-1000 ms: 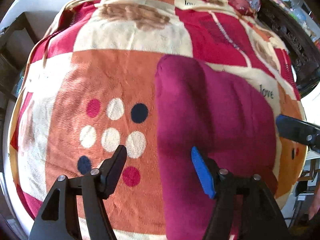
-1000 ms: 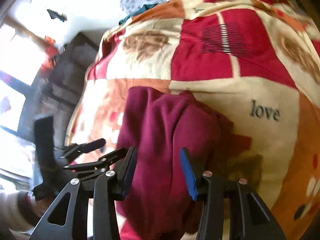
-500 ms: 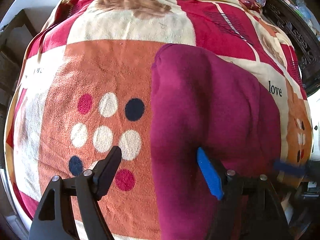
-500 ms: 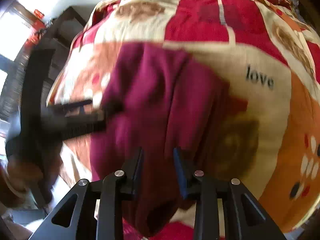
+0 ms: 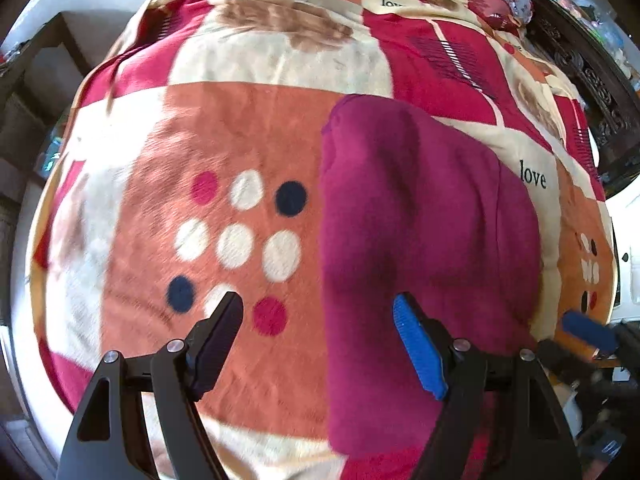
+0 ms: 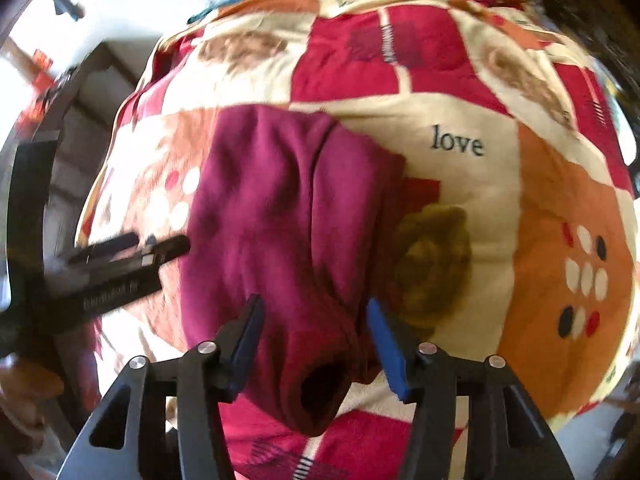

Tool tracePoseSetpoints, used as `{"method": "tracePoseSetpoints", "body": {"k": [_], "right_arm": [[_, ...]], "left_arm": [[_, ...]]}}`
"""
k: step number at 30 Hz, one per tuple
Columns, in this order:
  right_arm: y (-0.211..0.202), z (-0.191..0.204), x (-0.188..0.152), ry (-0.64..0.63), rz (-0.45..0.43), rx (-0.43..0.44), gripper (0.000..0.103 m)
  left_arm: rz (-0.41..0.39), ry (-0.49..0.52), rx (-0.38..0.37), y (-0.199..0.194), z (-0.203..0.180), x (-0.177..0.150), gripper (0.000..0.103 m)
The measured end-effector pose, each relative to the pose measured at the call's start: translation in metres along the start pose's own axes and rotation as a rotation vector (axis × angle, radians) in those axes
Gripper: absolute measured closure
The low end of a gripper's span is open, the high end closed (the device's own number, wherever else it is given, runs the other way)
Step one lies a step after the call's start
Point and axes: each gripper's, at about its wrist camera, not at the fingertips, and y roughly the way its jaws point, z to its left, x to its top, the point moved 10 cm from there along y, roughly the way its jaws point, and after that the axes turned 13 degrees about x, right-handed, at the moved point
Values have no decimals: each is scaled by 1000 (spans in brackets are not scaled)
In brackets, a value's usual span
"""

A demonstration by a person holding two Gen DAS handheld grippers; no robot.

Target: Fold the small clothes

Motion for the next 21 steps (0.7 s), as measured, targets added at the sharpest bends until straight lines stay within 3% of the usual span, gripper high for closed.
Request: {"method": "tracePoseSetpoints", "body": {"k": [4, 11, 21], "right_arm": [[-2, 13, -3, 20, -15, -12, 43], [3, 27, 0, 17, -15, -36, 28], [11, 14, -1, 73, 9, -69, 24]], "left_arm": [[27, -8, 11, -10, 9, -13, 26], [22, -18, 38, -25, 24, -16, 26], [28, -24, 45, -25, 29, -16, 26]]}}
